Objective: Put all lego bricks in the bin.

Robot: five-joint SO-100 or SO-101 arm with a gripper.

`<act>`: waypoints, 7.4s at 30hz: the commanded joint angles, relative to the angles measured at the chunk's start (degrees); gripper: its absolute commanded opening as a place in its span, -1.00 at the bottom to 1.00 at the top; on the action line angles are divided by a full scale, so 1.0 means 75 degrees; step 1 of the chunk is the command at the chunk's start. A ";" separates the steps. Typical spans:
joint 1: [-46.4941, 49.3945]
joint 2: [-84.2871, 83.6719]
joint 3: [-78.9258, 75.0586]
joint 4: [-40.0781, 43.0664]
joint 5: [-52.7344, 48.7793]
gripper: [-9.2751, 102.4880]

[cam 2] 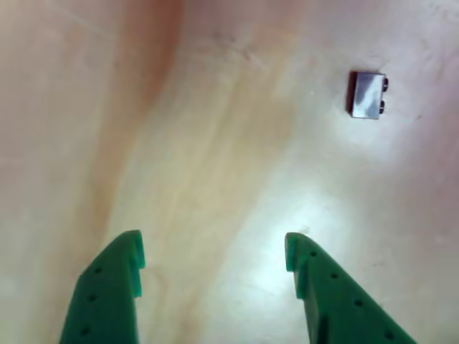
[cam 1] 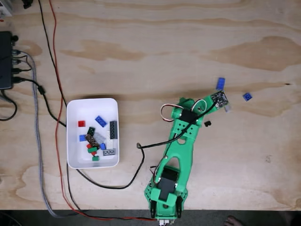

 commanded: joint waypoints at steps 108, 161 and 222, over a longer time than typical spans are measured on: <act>0.2941 -0.4465 -0.4043 -0.1781 -0.2156 -0.49; -0.7277 0.0187 -0.3785 0.1711 0.3023 -0.26; -0.7723 -0.0305 -0.5145 0.2953 0.2672 -0.83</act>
